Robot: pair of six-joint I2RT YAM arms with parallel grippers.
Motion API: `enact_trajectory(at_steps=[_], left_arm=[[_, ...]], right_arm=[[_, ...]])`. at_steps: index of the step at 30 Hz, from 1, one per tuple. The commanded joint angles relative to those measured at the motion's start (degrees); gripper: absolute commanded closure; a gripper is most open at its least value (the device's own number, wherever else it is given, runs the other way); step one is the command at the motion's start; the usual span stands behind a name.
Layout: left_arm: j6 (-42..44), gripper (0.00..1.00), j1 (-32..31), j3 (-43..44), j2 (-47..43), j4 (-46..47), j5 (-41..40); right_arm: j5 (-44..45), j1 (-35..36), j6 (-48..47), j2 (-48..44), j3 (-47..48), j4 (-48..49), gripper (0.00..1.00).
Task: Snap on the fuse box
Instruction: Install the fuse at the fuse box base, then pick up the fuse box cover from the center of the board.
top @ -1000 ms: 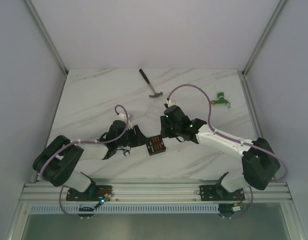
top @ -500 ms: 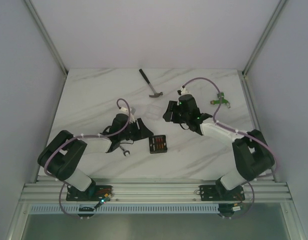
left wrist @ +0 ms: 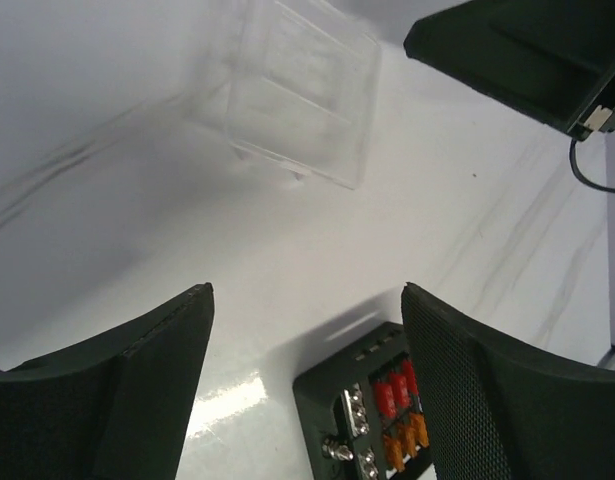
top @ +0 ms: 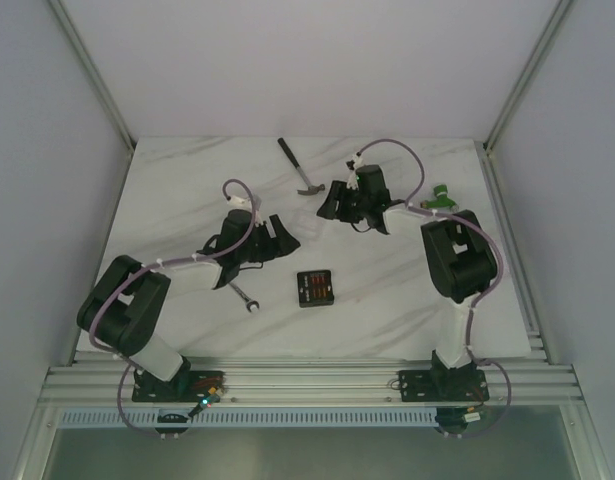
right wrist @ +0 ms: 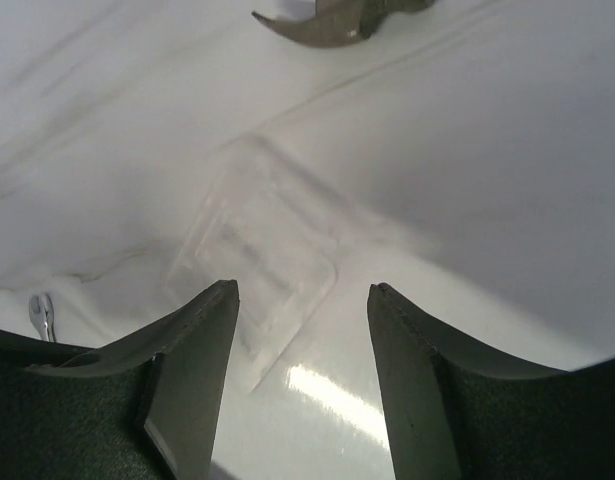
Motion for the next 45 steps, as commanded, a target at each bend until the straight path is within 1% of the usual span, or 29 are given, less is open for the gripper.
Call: enact_trajectory(at_steps=[1,5,8,14,20,22,26,30,33,36,39,45], left_arm=[[0.7,0.14,1.1,2.4,3.6,-0.5,-1.1],[1.0,0.12,1.9,4.7,6.7,-0.3,-0.8],[1.0,0.12,2.3,6.4,9.6,0.1,-0.1],[2.4,0.12,3.4,10.0,13.7,-0.5,0.3],[3.8,0.12,4.4,12.0,15.8,-1.4,0.8],[4.2,0.12,4.7,12.1,15.9,-1.7,0.8],[4.9,0.12,5.8,12.1,15.5,-2.5,0.3],[5.2,0.12,7.0,12.4,15.0,-2.5,0.3],[6.1,0.13,7.5,13.9,15.9,-2.5,0.8],[7.2,0.18,7.7,16.4,18.2,-2.7,2.9],[7.9,0.27,7.7,18.8,20.7,-2.7,5.7],[8.2,0.39,7.7,21.4,24.2,-2.5,13.4]], right_arm=[[-6.1,-0.4,-2.7,5.4,5.3,0.1,0.39],[-9.8,-0.4,-2.8,8.6,7.1,1.2,0.39],[-12.3,-0.3,-3.1,9.2,6.8,1.4,0.41],[-16.0,-0.3,-2.9,6.5,2.3,3.0,0.47],[-21.6,-0.1,-1.3,4.2,-2.4,7.0,0.52],[-20.7,-0.2,-1.0,3.5,-3.7,7.6,0.52],[-14.7,-1.0,0.8,3.0,-5.2,7.8,0.55],[-14.5,-1.5,3.4,4.0,-5.0,9.6,0.58],[-14.8,-1.3,6.3,4.8,-5.6,12.7,0.59],[-15.0,-1.3,8.2,5.7,-5.8,14.6,0.59],[-14.8,-1.1,8.9,5.9,-6.0,15.3,0.59],[-14.7,-1.0,9.7,6.0,-6.6,16.3,0.57]])
